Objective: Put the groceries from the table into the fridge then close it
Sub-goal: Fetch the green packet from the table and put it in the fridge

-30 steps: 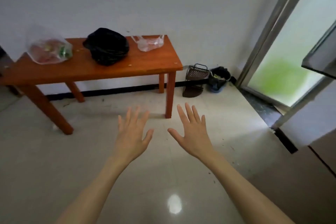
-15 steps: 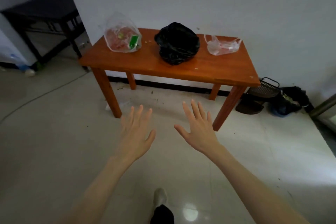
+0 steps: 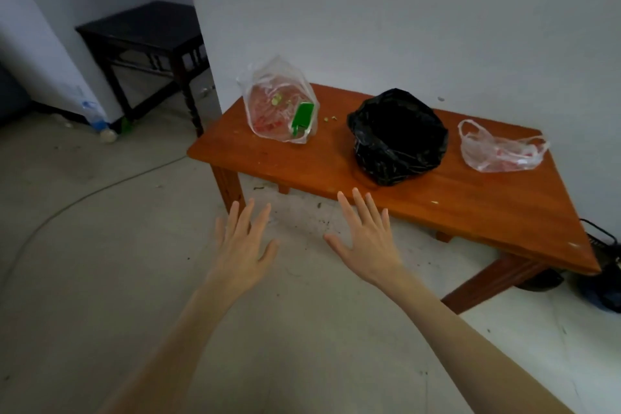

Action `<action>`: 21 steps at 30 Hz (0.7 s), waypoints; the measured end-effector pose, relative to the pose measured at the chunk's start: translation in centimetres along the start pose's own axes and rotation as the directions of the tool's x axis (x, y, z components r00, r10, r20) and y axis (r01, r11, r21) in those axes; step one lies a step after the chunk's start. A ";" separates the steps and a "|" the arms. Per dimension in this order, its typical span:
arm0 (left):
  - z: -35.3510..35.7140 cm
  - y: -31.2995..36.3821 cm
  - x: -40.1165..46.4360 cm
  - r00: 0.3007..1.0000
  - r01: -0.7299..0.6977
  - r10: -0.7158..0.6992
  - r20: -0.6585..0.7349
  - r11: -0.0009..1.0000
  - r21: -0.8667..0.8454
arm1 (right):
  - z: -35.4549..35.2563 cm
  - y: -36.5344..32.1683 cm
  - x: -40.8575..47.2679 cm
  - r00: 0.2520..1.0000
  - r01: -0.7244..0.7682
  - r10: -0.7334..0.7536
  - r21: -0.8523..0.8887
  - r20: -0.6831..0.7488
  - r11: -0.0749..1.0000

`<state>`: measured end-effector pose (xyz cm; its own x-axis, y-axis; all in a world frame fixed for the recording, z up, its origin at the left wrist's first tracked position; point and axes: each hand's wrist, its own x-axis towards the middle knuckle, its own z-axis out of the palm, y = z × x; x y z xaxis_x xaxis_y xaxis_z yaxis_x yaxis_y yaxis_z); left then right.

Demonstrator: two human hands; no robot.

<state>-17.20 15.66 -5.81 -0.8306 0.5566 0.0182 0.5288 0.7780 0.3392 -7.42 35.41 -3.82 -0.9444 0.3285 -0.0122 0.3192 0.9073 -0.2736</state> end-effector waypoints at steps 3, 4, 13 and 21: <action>0.5 -1.8 3.7 0.999 0.022 -0.021 0.037 0.999 -0.033 | 1.0 -0.4 4.5 1.000 0.005 -0.005 0.003 0.021 1.000; 0.6 -2.5 5.1 0.999 0.028 -0.025 0.048 0.998 -0.050 | 1.3 -0.6 6.1 1.000 0.007 -0.007 0.012 0.020 1.000; 0.4 -8.9 21.8 0.988 -0.043 0.056 0.142 0.995 -0.092 | 3.7 -3.5 22.2 0.995 -0.101 0.101 0.085 0.000 0.991; 0.6 -12.4 34.9 0.965 -0.012 0.065 0.255 0.979 -0.204 | 4.9 -4.4 32.7 0.981 -0.191 0.195 0.142 -0.012 0.971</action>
<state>-52.64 25.56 -9.98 -0.7224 0.6618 -0.2004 0.4918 0.6955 0.5239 -40.13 40.86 -7.68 -0.8630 0.5022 -0.0541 0.4795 0.7810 -0.4001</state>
